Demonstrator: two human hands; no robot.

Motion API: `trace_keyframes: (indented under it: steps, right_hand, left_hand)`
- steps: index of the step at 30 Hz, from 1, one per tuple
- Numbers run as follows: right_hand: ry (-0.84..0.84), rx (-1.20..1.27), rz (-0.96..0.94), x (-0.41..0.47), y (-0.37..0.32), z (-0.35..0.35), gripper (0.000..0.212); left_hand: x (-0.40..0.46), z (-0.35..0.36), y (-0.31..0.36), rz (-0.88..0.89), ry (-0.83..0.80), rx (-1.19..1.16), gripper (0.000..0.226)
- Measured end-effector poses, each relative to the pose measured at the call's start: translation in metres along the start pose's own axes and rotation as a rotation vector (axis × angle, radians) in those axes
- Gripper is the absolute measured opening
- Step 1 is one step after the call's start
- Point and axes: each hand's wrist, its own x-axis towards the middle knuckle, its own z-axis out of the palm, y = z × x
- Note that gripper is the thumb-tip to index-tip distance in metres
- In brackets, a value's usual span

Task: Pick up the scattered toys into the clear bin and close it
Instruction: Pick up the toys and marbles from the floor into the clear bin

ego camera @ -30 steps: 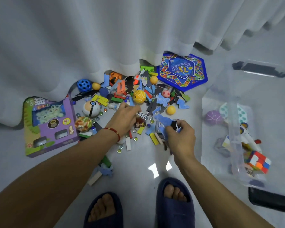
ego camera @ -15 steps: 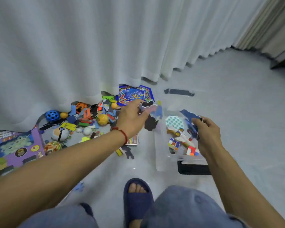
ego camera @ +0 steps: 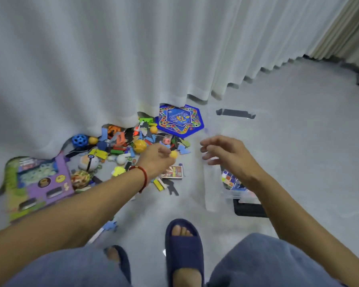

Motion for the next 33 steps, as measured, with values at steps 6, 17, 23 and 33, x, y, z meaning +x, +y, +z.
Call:
trace_keyframes:
  steps: [6,17,23,33]
  right_hand:
    - [-0.247,-0.796,0.063,0.076,0.087,0.117,0.036]
    - [-0.153,-1.043,-0.114,0.159,0.206,0.162,0.058]
    - [0.034,-0.582,-0.119,0.134,0.167,0.155,0.068]
    - [-0.164,-0.228,-0.330,0.044,0.056,0.114,0.073]
  left_hand:
    - [0.009,-0.046,-0.083,-0.085,0.108,0.247,0.025]
    - [0.056,-0.071,-0.161,-0.050,0.179,0.469,0.024]
    - [0.063,-0.036,-0.129,-0.169,0.068,-0.137,0.015]
    - [0.018,-0.035,-0.058,-0.265,-0.576,-0.727,0.053]
